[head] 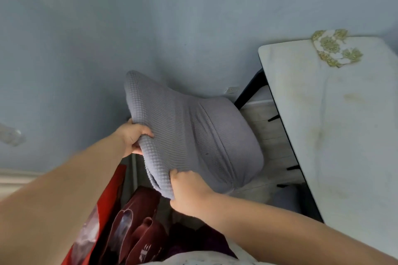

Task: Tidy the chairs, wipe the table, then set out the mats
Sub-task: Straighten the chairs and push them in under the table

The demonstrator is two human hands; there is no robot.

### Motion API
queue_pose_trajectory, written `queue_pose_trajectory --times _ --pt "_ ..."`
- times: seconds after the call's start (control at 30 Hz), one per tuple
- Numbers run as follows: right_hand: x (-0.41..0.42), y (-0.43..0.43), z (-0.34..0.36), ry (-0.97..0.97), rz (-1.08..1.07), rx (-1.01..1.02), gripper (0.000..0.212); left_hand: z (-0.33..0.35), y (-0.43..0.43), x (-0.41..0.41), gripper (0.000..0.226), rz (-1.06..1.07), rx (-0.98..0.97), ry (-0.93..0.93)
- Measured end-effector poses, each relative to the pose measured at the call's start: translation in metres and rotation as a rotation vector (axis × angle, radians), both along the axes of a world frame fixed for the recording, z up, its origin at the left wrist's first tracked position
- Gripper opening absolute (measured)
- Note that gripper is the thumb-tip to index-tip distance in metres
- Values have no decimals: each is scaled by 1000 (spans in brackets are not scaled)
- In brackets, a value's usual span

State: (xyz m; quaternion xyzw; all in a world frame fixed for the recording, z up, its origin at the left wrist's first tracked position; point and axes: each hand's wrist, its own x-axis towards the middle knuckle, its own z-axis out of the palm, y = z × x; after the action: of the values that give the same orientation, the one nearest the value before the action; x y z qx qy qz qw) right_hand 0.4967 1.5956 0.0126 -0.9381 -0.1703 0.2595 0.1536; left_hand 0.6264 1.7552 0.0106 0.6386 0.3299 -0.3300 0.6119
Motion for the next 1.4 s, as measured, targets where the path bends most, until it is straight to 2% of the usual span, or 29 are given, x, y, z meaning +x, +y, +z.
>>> queue_pose_trajectory --times 0.27,0.97,1.23,1.4 --pt "-5 -46 18 -61 -53 -14 26 6 -44 3 58 -34 -89 -74" --pt "-16 -146 23 -163 -263 12 21 20 -161 26 51 -255 -104 -130" --pt "-20 -185 16 -171 -317 -29 19 15 -212 30 55 -316 -99 -144" --pt "-19 -218 7 -183 -356 -55 16 5 -250 37 65 -314 -108 -133"
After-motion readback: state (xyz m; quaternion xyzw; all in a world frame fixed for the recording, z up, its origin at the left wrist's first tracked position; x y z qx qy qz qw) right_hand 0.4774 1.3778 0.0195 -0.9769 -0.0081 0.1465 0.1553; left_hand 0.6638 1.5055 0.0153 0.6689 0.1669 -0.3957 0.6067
